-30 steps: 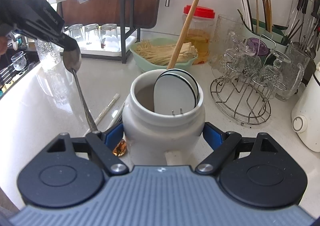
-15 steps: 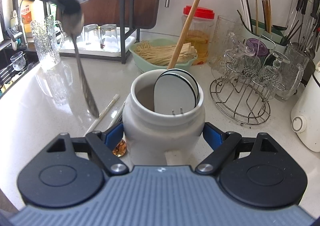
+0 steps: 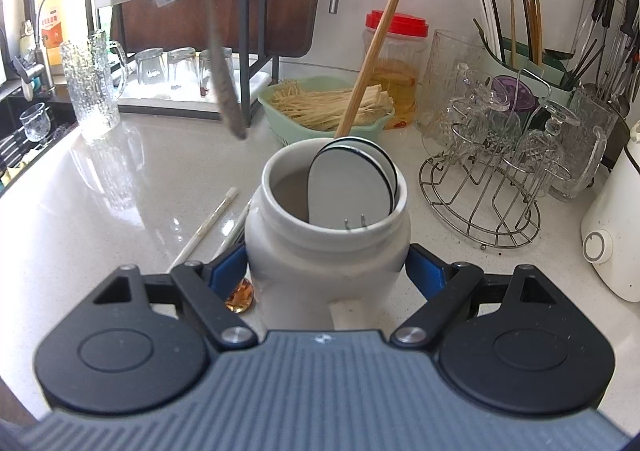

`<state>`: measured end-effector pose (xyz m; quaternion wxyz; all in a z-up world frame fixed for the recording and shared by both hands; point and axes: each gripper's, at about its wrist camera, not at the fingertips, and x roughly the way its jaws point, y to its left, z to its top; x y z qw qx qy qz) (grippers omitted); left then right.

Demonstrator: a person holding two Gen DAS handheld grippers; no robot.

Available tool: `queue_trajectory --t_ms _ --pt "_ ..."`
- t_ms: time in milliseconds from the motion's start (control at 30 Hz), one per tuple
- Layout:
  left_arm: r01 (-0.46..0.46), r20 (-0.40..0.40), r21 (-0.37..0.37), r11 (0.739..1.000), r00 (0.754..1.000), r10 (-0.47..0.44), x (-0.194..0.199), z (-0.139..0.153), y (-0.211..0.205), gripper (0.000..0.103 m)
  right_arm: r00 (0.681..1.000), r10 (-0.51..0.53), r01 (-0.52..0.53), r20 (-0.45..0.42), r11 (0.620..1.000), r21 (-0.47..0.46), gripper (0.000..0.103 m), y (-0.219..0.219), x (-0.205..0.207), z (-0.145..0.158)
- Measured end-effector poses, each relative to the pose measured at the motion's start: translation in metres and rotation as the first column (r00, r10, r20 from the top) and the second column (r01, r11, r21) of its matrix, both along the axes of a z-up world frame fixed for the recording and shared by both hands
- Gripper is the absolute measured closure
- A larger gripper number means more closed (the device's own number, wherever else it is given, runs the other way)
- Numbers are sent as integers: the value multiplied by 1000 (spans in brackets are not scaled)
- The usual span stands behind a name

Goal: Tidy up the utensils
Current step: 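Lift the metal spoon with the left gripper toward the jar, then lower the metal spoon into the jar and open the left gripper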

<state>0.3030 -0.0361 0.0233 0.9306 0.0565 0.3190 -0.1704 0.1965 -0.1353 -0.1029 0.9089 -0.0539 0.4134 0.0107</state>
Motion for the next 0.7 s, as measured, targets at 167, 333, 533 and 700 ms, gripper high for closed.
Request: queue_trajectory --t_ms 167,333,533,700 --pt "36 10 24 999 999 -37 -3 -2 -18 102 1000 0 0 6 1000 2 15 0 -1 0" --pt "76 20 52 996 997 -77 -6 -19 -34 102 1000 -1 1 9 1000 6 15 -1 -1 0" --pt "117 3 101 988 993 -118 -10 -39 -50 102 1000 -2 1 13 1000 14 15 -2 -2 0" --pt "144 -35 110 984 989 -141 -10 -50 -56 102 1000 3 -3 20 1000 19 15 -3 -3 -1"
